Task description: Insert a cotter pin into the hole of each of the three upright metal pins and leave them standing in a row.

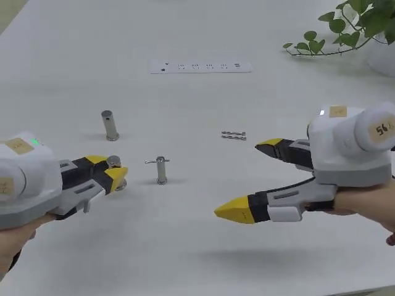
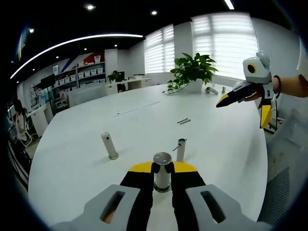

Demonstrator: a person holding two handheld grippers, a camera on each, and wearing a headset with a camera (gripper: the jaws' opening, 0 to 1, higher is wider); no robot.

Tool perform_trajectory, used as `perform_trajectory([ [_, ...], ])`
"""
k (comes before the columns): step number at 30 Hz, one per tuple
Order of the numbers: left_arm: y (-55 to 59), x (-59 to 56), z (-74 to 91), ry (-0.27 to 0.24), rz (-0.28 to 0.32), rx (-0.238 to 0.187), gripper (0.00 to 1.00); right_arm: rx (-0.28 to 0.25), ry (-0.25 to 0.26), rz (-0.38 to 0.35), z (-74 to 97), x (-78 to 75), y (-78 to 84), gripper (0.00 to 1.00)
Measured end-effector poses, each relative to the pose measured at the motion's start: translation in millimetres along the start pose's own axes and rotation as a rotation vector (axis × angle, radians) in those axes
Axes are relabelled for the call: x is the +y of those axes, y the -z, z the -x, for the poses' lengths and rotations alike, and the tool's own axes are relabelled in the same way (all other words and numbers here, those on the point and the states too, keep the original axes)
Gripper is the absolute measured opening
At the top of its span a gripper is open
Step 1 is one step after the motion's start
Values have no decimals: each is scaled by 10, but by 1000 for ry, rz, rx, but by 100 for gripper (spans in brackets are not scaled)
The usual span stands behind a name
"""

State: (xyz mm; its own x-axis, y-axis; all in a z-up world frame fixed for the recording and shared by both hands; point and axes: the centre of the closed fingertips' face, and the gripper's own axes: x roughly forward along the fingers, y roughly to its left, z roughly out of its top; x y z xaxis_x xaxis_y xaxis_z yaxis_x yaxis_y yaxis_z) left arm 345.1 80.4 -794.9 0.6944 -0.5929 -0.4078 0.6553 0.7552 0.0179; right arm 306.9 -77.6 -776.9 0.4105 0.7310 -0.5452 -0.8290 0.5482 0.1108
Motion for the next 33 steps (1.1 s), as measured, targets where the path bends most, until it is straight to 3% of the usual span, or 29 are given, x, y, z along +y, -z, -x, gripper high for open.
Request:
perform_trajectory([
  [15,48,-379,-39,66,-14,18,11,-18,10,-7,69,11,8,96],
  [25,22,-530,-129,76,21,3,11,-20,18,-16,110,6,54,94],
  [33,-17,-617,-258,84,17,0,11,-28,29,-31,147,-26,86,93],
])
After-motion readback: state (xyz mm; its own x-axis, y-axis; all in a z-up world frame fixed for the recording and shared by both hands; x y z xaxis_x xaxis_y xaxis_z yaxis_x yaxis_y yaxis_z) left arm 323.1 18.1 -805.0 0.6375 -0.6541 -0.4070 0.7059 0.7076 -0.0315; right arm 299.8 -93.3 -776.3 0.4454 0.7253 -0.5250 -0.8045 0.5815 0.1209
